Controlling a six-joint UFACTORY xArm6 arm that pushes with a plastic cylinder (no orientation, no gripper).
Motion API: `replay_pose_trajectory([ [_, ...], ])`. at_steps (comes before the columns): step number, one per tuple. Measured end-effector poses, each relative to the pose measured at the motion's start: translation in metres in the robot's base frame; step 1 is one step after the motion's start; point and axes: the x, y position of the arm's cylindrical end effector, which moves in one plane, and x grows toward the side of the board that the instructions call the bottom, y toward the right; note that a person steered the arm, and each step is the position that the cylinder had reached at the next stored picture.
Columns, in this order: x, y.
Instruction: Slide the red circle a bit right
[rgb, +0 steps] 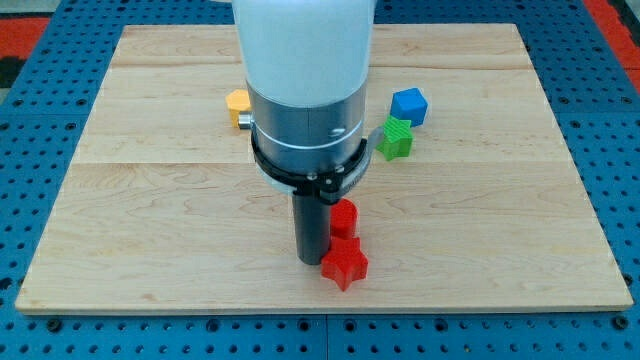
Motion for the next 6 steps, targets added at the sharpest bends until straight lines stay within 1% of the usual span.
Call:
replay_pose_trajectory([
  [1, 0.020, -0.020],
  [2, 0.012, -0.026],
  [3, -0.023, -0.025],
  [4, -0.041, -0.005],
  [5, -0.059, 0.039],
  [6, -0.076, 0.095],
])
